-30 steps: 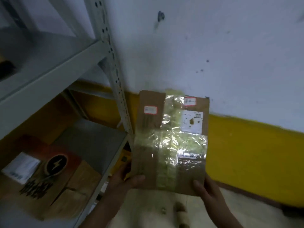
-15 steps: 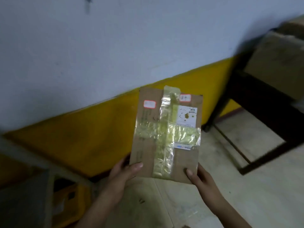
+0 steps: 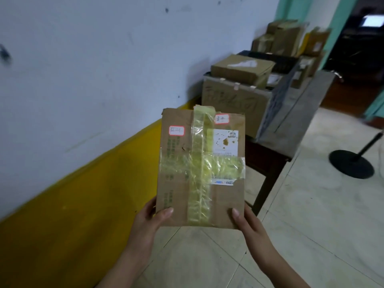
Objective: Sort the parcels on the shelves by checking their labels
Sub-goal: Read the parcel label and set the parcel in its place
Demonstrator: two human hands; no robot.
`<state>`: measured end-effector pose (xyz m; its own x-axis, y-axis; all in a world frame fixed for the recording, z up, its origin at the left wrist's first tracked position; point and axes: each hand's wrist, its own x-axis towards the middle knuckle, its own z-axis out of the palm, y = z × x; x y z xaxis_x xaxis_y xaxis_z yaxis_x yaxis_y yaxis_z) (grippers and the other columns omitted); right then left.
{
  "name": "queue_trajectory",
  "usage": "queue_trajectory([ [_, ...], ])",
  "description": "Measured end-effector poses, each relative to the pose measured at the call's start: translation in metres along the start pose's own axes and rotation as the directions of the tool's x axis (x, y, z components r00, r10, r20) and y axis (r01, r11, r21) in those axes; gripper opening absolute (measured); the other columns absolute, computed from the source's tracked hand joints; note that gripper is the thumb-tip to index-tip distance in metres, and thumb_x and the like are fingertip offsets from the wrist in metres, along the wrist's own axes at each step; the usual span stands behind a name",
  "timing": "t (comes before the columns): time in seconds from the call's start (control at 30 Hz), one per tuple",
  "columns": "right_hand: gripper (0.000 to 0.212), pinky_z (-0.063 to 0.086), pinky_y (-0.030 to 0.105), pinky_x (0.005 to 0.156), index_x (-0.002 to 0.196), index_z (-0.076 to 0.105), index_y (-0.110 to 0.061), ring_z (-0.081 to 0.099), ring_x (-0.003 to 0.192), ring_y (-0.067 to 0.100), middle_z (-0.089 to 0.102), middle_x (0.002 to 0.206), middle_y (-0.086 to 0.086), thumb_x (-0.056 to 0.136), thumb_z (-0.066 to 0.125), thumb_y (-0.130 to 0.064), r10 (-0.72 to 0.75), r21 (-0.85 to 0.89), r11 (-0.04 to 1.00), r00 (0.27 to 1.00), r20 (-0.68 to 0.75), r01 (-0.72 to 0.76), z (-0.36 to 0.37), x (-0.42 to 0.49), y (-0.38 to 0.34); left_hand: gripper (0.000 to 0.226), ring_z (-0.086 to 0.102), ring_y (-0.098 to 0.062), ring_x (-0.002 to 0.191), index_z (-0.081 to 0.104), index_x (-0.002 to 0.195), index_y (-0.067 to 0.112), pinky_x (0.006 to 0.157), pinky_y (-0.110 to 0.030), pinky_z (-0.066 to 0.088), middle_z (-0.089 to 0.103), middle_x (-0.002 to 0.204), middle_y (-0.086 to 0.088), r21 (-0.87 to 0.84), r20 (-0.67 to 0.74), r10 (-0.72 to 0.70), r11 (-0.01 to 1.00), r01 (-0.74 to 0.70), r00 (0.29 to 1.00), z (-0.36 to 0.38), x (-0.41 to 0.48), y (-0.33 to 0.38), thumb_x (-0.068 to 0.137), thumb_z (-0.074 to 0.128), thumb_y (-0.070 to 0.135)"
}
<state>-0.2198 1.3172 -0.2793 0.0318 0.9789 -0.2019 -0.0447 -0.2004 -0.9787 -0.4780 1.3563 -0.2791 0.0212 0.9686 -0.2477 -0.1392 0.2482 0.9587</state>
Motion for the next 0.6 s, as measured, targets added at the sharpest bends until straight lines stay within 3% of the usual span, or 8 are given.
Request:
queue_trajectory([
  [0.07,0.054,0.049,0.004,0.079,0.136,0.052,-0.043,0.062,0.11,-0.01,0.066,0.122,-0.029,0.084,0.056,-0.057,-0.011,0.0,1.0,1.0,-0.011,0.011,-0.005,0.016,-0.007,0.092,0.073,-0.024,0.108,0.066,0.128,0.02,0.085,-0.037,0.057,0.075,0.119,-0.005,0.003,0.034,0.015,1.0,-0.015,0.999,0.009,0.024,0.012,0.046,0.094,0.052],
  [0.2,0.073,0.053,0.019,0.086,0.141,0.045,-0.048,0.062,0.118,-0.002,0.064,0.129,-0.024,0.074,0.063,-0.068,-0.035,-0.005,0.999,0.999,-0.018,0.035,-0.011,0.057,-0.019,0.103,0.073,-0.021,0.106,0.067,0.125,0.017,0.074,-0.027,0.061,0.076,0.118,-0.005,0.012,0.09,0.061,0.998,-0.062,0.994,0.021,0.079,0.039,0.037,0.095,0.061],
  [0.37,0.078,0.052,0.035,0.101,0.144,0.046,-0.044,0.063,0.122,0.009,0.065,0.133,-0.013,0.073,0.07,-0.066,-0.081,-0.014,0.997,0.99,-0.118,0.08,-0.004,0.121,-0.041,0.091,0.071,-0.019,0.111,0.073,0.118,0.028,0.091,-0.037,0.052,0.075,0.121,0.0,0.004,0.173,0.084,0.996,-0.086,0.981,0.025,0.161,0.072,0.038,0.093,0.066],
  [0.5,0.082,0.054,0.034,0.099,0.14,0.048,-0.044,0.065,0.118,0.007,0.066,0.13,-0.015,0.067,0.073,-0.07,-0.139,-0.029,0.99,0.965,-0.222,0.136,0.004,0.17,-0.071,0.084,0.072,-0.017,0.108,0.077,0.107,0.033,0.095,-0.041,0.049,0.077,0.115,0.004,0.011,0.224,0.106,0.994,-0.111,0.969,0.03,0.226,0.107,0.034,0.092,0.071],
  [0.6,0.086,0.056,0.03,0.092,0.142,0.044,-0.049,0.065,0.115,0.003,0.065,0.129,-0.019,0.065,0.073,-0.072,-0.165,-0.038,0.986,0.943,-0.289,0.161,0.0,0.2,-0.089,0.074,0.071,-0.017,0.111,0.076,0.11,0.042,0.103,-0.048,0.048,0.075,0.12,0.005,0.026,0.301,0.149,0.986,-0.164,0.942,0.045,0.264,0.137,0.045,0.086,0.075],
])
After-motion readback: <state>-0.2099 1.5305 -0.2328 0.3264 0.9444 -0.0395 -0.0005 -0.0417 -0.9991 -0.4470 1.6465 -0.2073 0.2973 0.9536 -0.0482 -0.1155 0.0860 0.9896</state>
